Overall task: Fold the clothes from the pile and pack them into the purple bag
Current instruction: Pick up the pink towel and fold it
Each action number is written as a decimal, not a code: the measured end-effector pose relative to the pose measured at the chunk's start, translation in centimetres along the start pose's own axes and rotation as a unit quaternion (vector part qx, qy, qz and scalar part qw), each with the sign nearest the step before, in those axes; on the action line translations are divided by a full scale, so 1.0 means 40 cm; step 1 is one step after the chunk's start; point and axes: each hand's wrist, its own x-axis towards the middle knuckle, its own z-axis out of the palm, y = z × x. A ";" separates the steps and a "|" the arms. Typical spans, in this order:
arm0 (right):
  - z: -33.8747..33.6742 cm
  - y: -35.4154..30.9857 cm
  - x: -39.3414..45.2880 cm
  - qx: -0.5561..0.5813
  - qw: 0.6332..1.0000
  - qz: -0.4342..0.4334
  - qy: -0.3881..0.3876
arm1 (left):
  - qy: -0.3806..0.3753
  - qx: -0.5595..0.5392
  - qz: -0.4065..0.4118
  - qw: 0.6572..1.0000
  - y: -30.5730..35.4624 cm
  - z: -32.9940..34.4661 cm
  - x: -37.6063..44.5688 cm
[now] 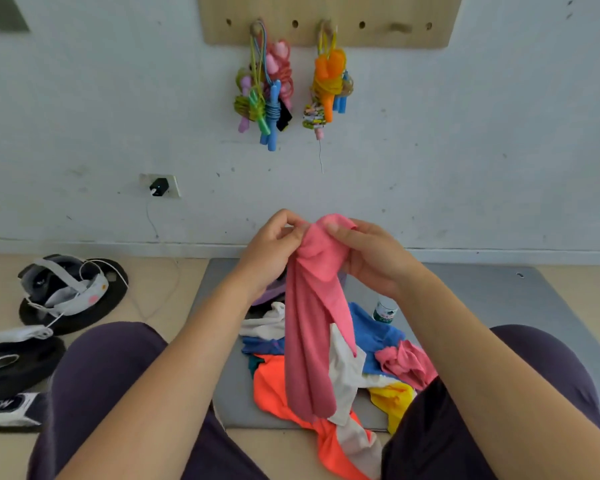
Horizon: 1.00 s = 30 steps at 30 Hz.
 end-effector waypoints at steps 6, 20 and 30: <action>-0.049 -0.020 0.016 -0.063 0.998 0.024 0.017 | -0.030 0.038 -0.002 0.999 -0.004 -0.040 0.039; -0.326 0.105 0.104 -0.121 0.987 0.104 0.029 | -0.036 0.163 -0.138 0.976 -0.228 -0.062 0.192; -0.264 0.101 0.124 -0.158 0.985 0.070 -0.008 | -0.214 0.054 -0.170 0.961 -0.214 0.004 0.182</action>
